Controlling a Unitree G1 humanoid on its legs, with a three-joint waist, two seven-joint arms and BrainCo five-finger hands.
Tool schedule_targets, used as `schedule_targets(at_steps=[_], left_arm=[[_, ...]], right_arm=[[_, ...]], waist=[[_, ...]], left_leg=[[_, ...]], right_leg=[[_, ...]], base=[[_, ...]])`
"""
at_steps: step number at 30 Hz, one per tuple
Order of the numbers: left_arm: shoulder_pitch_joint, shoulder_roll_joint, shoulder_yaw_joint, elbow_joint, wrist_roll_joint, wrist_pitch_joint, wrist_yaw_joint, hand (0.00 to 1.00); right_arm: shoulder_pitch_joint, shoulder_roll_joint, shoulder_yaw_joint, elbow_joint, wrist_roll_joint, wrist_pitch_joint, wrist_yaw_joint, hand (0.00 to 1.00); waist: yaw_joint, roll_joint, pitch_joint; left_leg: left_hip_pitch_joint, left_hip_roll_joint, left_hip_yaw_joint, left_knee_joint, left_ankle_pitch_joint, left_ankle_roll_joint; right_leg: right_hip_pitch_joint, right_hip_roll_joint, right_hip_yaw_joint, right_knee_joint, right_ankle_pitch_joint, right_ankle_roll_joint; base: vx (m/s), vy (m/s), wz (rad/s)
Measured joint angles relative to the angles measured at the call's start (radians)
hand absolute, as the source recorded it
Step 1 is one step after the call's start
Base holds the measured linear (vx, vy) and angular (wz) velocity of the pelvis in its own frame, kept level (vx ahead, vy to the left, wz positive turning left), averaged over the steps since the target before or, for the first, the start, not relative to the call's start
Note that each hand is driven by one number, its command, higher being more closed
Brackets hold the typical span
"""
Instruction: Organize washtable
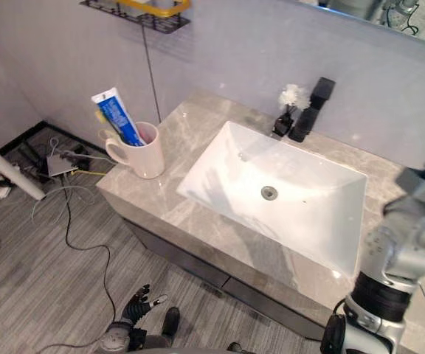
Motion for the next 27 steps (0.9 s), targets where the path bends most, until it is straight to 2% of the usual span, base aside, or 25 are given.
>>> schedule_targets(at_steps=[4, 6, 8, 9, 10, 13, 15, 21, 27], left_arm=[[0.005, -0.031, 0.016, 0.013, 0.0, 0.002, -0.011, 0.0], [0.006, -0.042, 0.023, 0.016, 0.001, 0.002, -0.022, 0.0], [0.007, -0.072, 0.03, 0.019, 0.001, 0.003, -0.023, 0.0], [0.006, -0.078, 0.035, 0.019, 0.001, 0.003, -0.023, 0.0], [0.005, -0.09, 0.053, 0.018, 0.001, 0.003, -0.024, 0.0], [0.005, -0.136, 0.124, 0.019, 0.003, 0.011, -0.022, 0.0], [0.007, -0.152, 0.147, 0.019, 0.002, 0.014, -0.021, 0.0], [0.006, -0.169, 0.144, 0.021, 0.002, 0.025, -0.02, 0.0], [0.005, -0.169, 0.141, 0.037, -0.001, 0.027, -0.01, 0.0]], right_arm=[[0.125, 0.03, -0.023, 0.073, 0.029, -0.001, -0.014, 0.0], [0.194, 0.094, -0.024, 0.115, 0.026, 0.008, -0.033, 0.0], [0.285, 0.199, -0.03, 0.175, -0.014, 0.046, -0.073, 0.0], [0.311, 0.222, -0.031, 0.187, -0.021, 0.056, -0.082, 0.0], [0.36, 0.272, -0.042, 0.201, -0.04, 0.077, -0.101, 0.0], [0.439, 0.388, -0.06, 0.207, -0.063, 0.105, -0.16, 0.0], [0.479, 0.436, -0.057, 0.212, -0.091, 0.12, -0.194, 0.0], [0.5, 0.444, -0.042, 0.297, -0.111, 0.136, -0.226, 0.0], [0.505, 0.45, 0.007, 0.455, -0.126, 0.18, -0.221, 0.0]], waist=[[-0.044, 0.002, -0.009], [-0.046, 0.0, -0.021], [-0.046, 0.003, -0.033], [-0.047, 0.005, -0.034], [-0.047, 0.009, -0.037], [-0.054, 0.022, -0.046], [-0.054, 0.023, -0.05], [-0.054, 0.03, -0.055], [-0.05, 0.032, -0.056]], left_leg=[[0.012, 0.008, 0.03, 0.0, -0.005, 0.003], [0.018, 0.011, 0.048, 0.0, -0.01, 0.003], [0.032, 0.015, 0.076, -0.001, -0.018, 0.005], [0.034, 0.015, 0.078, -0.001, -0.019, 0.006], [0.037, 0.015, 0.085, -0.001, -0.021, 0.007], [0.049, 0.016, 0.109, -0.001, -0.026, 0.014], [0.06, 0.018, 0.129, -0.001, -0.034, 0.015], [0.09, 0.023, 0.192, -0.006, -0.065, 0.018], [0.109, 0.019, 0.235, -0.006, -0.083, 0.018]], right_leg=[[-0.003, 0.003, 0.029, 0.0, 0.005, -0.004], [-0.006, 0.004, 0.043, 0.0, 0.006, -0.005], [-0.005, 0.002, 0.065, 0.001, 0.005, -0.004], [-0.004, 0.001, 0.066, 0.001, 0.005, -0.004], [-0.004, 0.0, 0.07, 0.002, 0.004, -0.002], [0.0, -0.009, 0.052, 0.005, -0.001, 0.005], [0.004, -0.017, 0.038, 0.009, -0.001, 0.006], [0.011, -0.033, 0.031, 0.028, 0.0, 0.013], [0.022, -0.046, 0.057, 0.038, -0.006, 0.02]], base=[[-0.01, -0.001, -0.21], [-0.01, -0.001, -0.26], [0.0, 0.007, -0.3], [-0.01, 0.01, -0.21], [-0.01, 0.004, -0.1], [0.0, 0.006, -0.16], [0.01, 0.007, -0.2], [0.02, 0.008, -0.19], [0.07, 0.013, -0.15]])
